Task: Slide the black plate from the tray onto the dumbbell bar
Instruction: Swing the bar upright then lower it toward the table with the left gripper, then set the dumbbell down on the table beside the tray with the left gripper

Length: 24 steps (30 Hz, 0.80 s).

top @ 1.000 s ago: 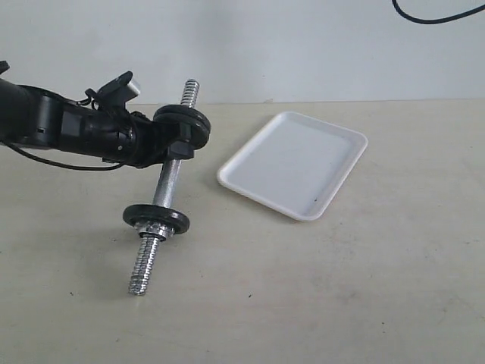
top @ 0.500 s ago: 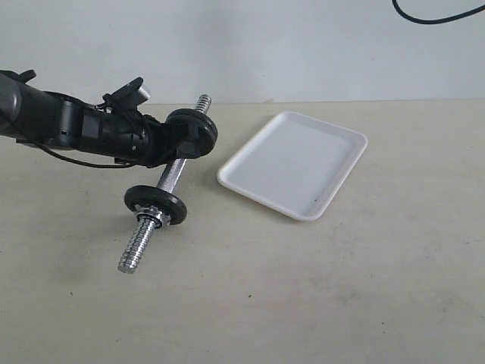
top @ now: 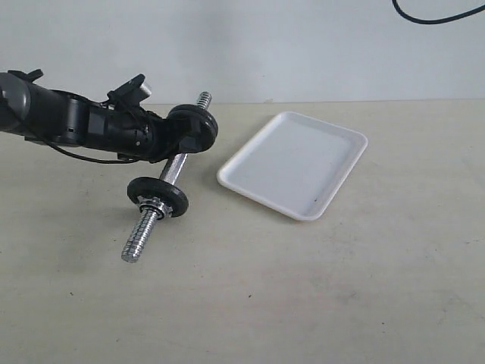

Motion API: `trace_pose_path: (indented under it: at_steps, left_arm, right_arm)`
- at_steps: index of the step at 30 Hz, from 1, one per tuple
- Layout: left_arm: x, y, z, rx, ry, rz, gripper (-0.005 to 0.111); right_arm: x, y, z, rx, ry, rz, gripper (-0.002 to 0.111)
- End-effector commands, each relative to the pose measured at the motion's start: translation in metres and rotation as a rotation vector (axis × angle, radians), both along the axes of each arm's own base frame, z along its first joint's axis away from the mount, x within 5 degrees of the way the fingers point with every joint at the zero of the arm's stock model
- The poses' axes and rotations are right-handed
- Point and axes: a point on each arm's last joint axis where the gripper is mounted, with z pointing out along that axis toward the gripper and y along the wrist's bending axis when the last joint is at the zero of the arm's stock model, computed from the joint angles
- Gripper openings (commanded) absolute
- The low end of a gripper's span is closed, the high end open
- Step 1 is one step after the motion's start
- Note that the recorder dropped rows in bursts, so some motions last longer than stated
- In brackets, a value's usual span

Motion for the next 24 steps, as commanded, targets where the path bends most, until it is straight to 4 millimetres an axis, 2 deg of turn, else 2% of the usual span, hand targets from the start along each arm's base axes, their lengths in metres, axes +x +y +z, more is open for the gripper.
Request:
trace_pose_path:
  at_steps: [1,7,10,12,13,15,16,24]
  left_arm:
    - [0.006,-0.009,0.041,-0.134,-0.08,-0.017,0.004]
    - [0.004,-0.013,0.029,-0.166,-0.041,-0.04,0.004]
    - [0.004,-0.018,0.024,-0.154,-0.033,-0.042,0.004]
    - [0.004,-0.021,0.022,-0.153,-0.029,-0.049,0.004]
    - [0.003,-0.024,0.02,-0.152,-0.024,-0.055,0.004]
    - [0.002,-0.026,0.019,-0.151,-0.022,-0.058,0.004]
    - [0.001,-0.028,0.018,-0.147,-0.02,-0.06,0.004]
    - [0.0,-0.033,0.017,-0.133,-0.02,-0.06,0.004]
  right_arm:
    - [-0.003,-0.003,0.006,-0.003,-0.021,0.006,0.104]
    - [-0.003,-0.002,0.008,0.02,-0.021,0.008,0.104]
    - [-0.003,-0.002,0.008,0.023,-0.021,0.008,0.092]
    - [-0.003,-0.002,0.008,0.023,-0.021,0.008,0.068]
    - [-0.003,-0.002,0.008,0.023,-0.021,0.008,0.05]
    - [-0.003,-0.002,0.008,0.022,-0.023,0.009,0.005]
    - [-0.003,-0.002,0.008,0.024,-0.017,0.007,0.002]
    - [-0.003,-0.002,0.008,0.024,-0.017,0.007,0.002]
